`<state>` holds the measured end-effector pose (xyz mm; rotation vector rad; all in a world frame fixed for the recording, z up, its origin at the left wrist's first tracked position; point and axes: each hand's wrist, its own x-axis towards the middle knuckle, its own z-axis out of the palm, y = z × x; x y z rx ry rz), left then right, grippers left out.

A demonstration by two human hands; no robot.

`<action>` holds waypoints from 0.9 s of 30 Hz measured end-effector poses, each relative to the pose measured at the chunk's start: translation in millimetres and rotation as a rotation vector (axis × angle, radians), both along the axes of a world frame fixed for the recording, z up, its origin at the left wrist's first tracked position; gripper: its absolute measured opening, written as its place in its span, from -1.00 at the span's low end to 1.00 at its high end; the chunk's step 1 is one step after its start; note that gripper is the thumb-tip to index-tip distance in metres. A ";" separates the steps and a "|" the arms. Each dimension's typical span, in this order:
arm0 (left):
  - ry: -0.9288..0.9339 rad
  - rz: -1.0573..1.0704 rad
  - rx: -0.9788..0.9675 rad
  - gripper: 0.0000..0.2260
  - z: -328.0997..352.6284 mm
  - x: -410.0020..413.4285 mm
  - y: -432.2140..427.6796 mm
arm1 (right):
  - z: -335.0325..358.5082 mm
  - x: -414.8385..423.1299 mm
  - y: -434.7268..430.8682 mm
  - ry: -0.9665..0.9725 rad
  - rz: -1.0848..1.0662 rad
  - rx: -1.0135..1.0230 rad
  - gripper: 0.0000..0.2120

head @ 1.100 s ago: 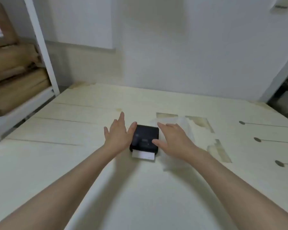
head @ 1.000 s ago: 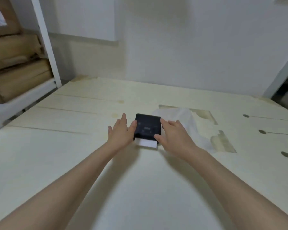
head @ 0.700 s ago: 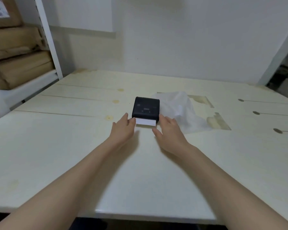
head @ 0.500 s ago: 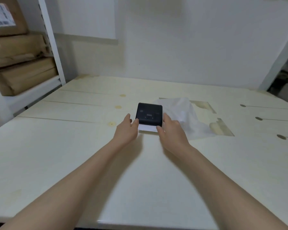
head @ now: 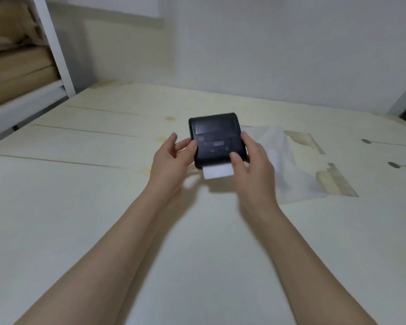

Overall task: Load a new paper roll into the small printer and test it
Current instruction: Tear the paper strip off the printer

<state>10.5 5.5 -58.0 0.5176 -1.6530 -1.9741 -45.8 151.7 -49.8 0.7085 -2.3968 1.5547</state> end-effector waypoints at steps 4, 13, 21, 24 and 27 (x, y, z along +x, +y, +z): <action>0.009 -0.094 0.063 -0.50 -3.4 0.2 6.0 | 9.7 1.2 4.6 -0.036 0.139 -0.143 -0.58; 0.115 -0.108 0.202 -0.71 4.0 3.6 10.1 | 4.6 -6.4 26.5 -0.412 0.241 -0.313 -0.70; 0.090 -0.055 0.134 -0.72 18.3 13.2 19.9 | 11.5 -1.1 26.5 -0.596 0.351 -0.518 -0.73; 0.101 0.008 0.087 -0.73 19.3 13.4 19.4 | 12.8 1.0 26.9 -0.605 0.364 -0.542 -0.74; 0.087 0.056 0.065 -0.70 18.6 13.2 20.0 | 11.8 2.4 26.2 -0.604 0.356 -0.535 -0.76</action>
